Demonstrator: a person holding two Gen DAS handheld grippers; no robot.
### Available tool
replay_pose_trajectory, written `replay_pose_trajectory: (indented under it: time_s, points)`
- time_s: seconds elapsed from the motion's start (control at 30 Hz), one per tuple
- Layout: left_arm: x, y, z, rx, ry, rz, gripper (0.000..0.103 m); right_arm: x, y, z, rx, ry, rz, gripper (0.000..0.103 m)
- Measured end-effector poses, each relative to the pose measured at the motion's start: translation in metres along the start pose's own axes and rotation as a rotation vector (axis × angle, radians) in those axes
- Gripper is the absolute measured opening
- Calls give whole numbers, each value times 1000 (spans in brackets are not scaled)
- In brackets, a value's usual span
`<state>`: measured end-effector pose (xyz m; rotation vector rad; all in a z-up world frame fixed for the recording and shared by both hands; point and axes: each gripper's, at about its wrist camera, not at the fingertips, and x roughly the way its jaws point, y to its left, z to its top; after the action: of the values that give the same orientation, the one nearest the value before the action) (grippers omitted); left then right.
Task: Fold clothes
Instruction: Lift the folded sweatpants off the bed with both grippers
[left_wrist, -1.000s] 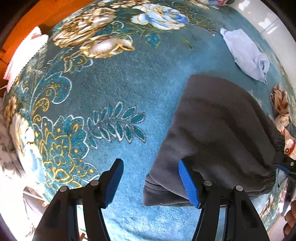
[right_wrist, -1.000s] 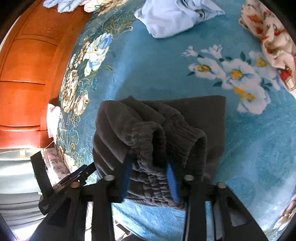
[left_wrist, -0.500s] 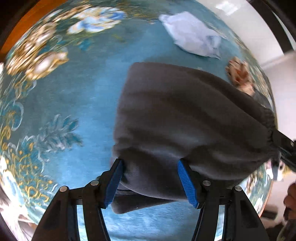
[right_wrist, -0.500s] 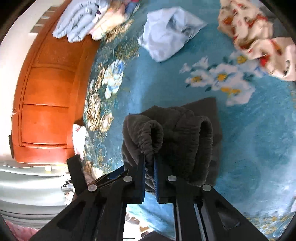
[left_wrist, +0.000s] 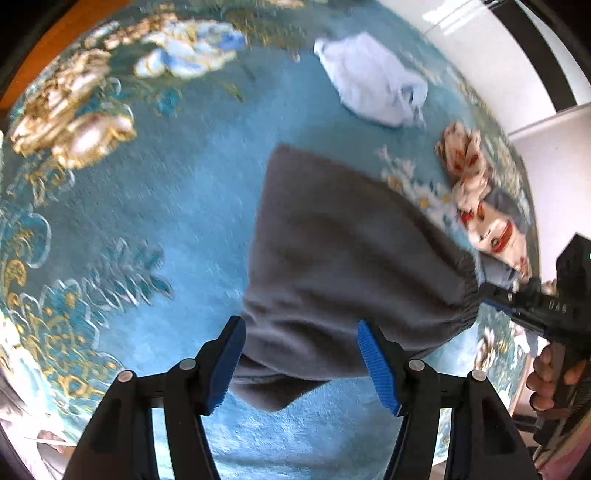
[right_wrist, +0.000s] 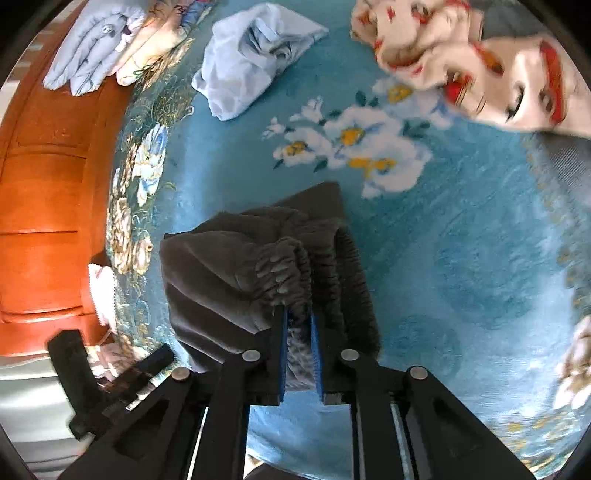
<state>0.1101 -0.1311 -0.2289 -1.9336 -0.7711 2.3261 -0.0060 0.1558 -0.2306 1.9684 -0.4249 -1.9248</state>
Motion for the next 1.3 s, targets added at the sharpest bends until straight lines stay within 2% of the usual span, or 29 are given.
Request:
replay_pose_trajectory:
  time_s: [0.07, 0.13, 0.23, 0.3, 0.57, 0.63, 0.7, 0.73, 0.77, 0.8, 0.87, 0.93, 1.03, 1.2, 1.23, 1.27, 1.3]
  points:
    - [4, -2, 11, 18, -9, -15, 67, -13, 13, -1, -66, -34, -54, 14]
    - [7, -5, 21, 36, -18, -31, 67, -19, 28, -2, -128, -56, -53, 14]
    - [26, -12, 28, 38, -5, -44, 67, -6, 48, -3, -198, -28, -11, 14]
    - [39, -16, 29, 31, 8, -48, 67, 9, 52, -3, -221, -14, -25, 15]
    - [73, -3, 30, 5, 63, -20, 67, 72, 22, 13, -94, 15, -50, 14]
    - [72, -3, 32, 13, 79, -31, 67, 75, 21, 14, -93, 21, -46, 14]
    - [60, 2, 32, 2, 79, -81, 67, 65, 22, 13, -92, 17, -17, 16]
    - [54, 5, 31, -5, 75, -104, 67, 61, 22, 12, -92, 15, -2, 18]
    - [49, 9, 31, -12, 69, -120, 68, 55, 22, 11, -93, 7, 15, 33]
    - [45, 14, 30, -20, 64, -133, 69, 47, 21, 9, -93, -7, 35, 61]
    - [43, 25, 30, -45, 58, -146, 82, 36, 15, 4, -88, -38, 57, 84]
    - [45, 38, 31, -77, 54, -162, 87, 29, 5, -1, -74, -61, 73, 86]
    - [58, 52, 32, -121, 74, -192, 96, 42, -22, -9, -3, -28, 95, 88]
    - [87, 77, 27, -260, 110, -324, 99, 72, -59, -19, 118, 6, 185, 89]
    - [93, 76, 27, -263, 115, -340, 100, 78, -65, -21, 139, 11, 207, 91]
    - [96, 74, 29, -253, 121, -350, 100, 83, -69, -22, 157, 14, 234, 98]
    - [100, 72, 30, -243, 127, -360, 100, 88, -72, -22, 169, 17, 256, 98]
